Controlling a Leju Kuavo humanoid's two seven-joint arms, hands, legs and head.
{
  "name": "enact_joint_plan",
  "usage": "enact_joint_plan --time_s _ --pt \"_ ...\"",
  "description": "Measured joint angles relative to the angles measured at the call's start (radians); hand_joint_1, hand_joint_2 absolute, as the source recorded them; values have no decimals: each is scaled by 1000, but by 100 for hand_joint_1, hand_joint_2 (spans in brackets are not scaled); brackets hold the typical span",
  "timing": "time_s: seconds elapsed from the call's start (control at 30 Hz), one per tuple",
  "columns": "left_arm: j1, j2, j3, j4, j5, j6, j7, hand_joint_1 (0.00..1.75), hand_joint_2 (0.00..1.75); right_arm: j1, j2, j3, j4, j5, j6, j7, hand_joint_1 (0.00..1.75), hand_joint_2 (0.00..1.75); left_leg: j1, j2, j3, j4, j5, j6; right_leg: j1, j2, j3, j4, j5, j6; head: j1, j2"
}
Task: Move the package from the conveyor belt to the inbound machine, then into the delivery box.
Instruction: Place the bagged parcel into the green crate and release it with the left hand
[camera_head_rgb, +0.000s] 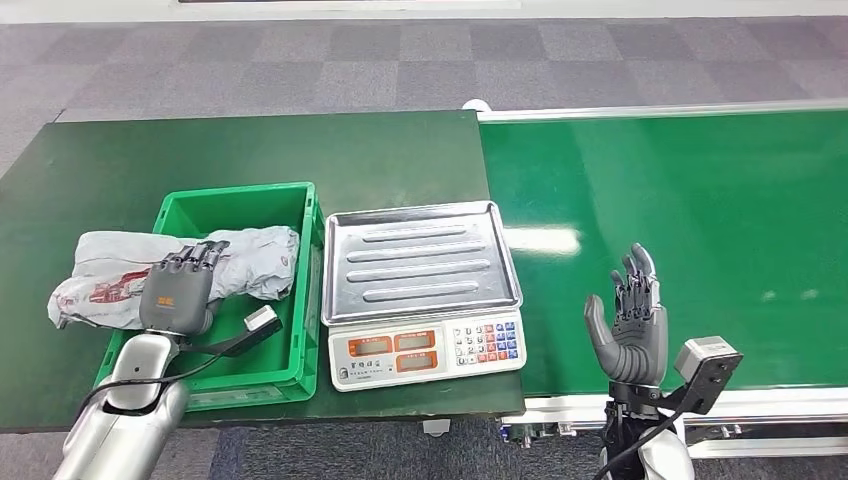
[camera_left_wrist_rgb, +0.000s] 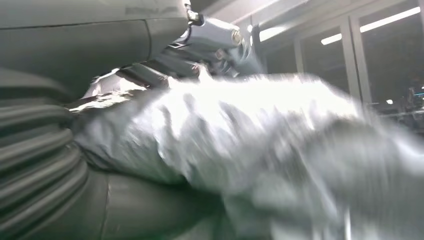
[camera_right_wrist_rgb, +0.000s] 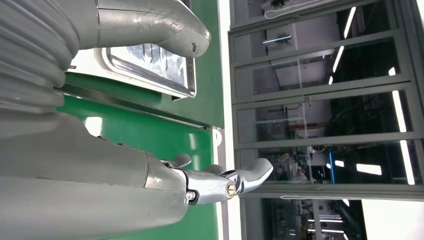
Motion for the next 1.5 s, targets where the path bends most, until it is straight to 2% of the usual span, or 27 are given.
enact_joint_plan --time_s 0.13,0.33,0.5,0.63,0.7,1.33,1.4,1.5 --pt "31 -11 1 -50 118 -31 -69 0 175 -1 0 0 0 -5 0 -1 0 175 0 0 -1 0 -1 1 0 -1 0 0 -1 0 0 0" --pt "55 -21 0 -91 177 -63 -105 0 175 -2 0 0 0 -7 -2 -1 0 175 0 0 -1 0 -1 1 0 -1 -1 0 -1 1 0 0" --pt "53 -21 -4 -126 395 -200 -210 0 175 -1 0 0 0 -10 -3 -2 0 175 0 0 -1 0 -1 1 0 -1 -1 0 -1 0 0 0" --pt "50 -20 -14 -164 680 -401 -326 0 175 -2 0 0 0 -10 -3 -2 0 175 0 0 -1 0 -1 1 0 -1 -1 0 -1 0 0 0" --pt "50 -19 -19 -182 776 -469 -363 0 175 -2 0 0 0 -9 -3 -3 0 175 0 0 -1 0 -1 1 0 -1 -1 0 -1 0 0 0" --pt "49 -15 -31 -217 821 -508 -381 0 175 -4 0 0 0 -9 0 -2 0 175 0 0 -1 0 -1 1 0 -1 -2 0 -1 0 0 0" --pt "26 -27 -35 -205 918 -605 -404 0 175 -12 0 1 3 -8 10 0 0 175 0 -1 -2 1 0 1 0 -2 -2 0 0 1 0 0" --pt "-75 -83 -65 -138 1242 -852 -424 0 175 -59 0 25 29 -13 10 6 0 175 0 -6 -5 1 3 2 0 -6 -3 0 1 2 0 0"
